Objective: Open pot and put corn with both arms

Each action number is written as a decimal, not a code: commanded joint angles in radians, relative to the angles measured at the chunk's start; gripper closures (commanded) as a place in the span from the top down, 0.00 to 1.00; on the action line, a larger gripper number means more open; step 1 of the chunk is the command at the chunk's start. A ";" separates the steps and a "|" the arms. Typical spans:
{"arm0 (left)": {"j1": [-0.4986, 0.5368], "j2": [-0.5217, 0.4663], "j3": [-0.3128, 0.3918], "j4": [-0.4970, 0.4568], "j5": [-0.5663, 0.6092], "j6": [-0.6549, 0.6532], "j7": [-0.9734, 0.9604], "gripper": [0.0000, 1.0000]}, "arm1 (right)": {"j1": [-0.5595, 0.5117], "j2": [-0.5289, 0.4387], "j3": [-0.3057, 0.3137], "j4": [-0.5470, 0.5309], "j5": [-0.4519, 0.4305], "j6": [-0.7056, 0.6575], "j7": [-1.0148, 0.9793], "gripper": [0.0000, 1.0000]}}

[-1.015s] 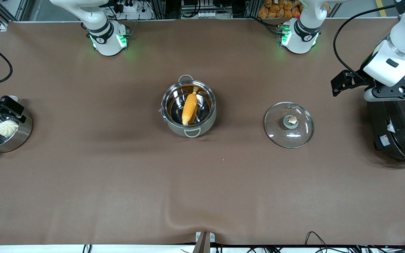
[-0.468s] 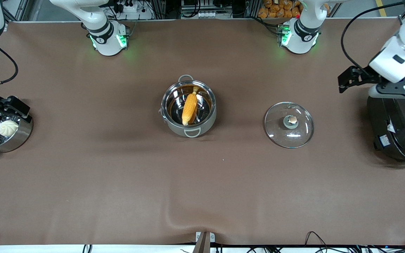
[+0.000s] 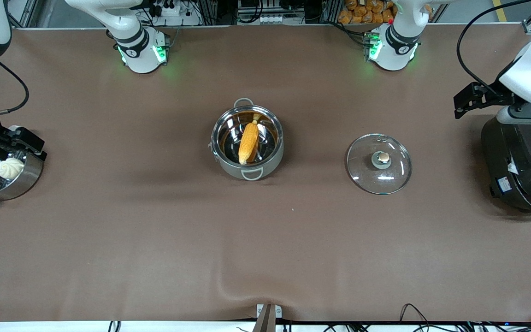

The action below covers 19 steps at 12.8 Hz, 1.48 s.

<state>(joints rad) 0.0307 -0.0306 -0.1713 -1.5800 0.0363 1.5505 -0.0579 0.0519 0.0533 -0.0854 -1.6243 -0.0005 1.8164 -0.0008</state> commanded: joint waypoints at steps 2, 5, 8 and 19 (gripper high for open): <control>0.003 -0.014 0.015 0.015 -0.001 -0.030 0.036 1.00 | -0.006 -0.041 0.026 -0.036 0.016 0.000 0.022 0.94; 0.003 -0.006 0.021 0.015 0.000 -0.029 0.043 1.00 | -0.012 -0.047 0.026 -0.032 0.023 -0.025 0.024 0.94; 0.002 -0.005 0.021 0.015 -0.004 -0.029 0.038 1.00 | -0.014 -0.055 0.024 -0.031 0.024 -0.037 0.024 0.95; 0.000 0.009 0.021 0.015 -0.007 -0.046 0.039 1.00 | -0.015 -0.056 0.015 -0.016 0.025 -0.089 0.022 0.97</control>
<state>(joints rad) 0.0294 -0.0291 -0.1513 -1.5728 0.0363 1.5202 -0.0429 0.0482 0.0247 -0.0762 -1.6242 0.0041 1.7392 0.0119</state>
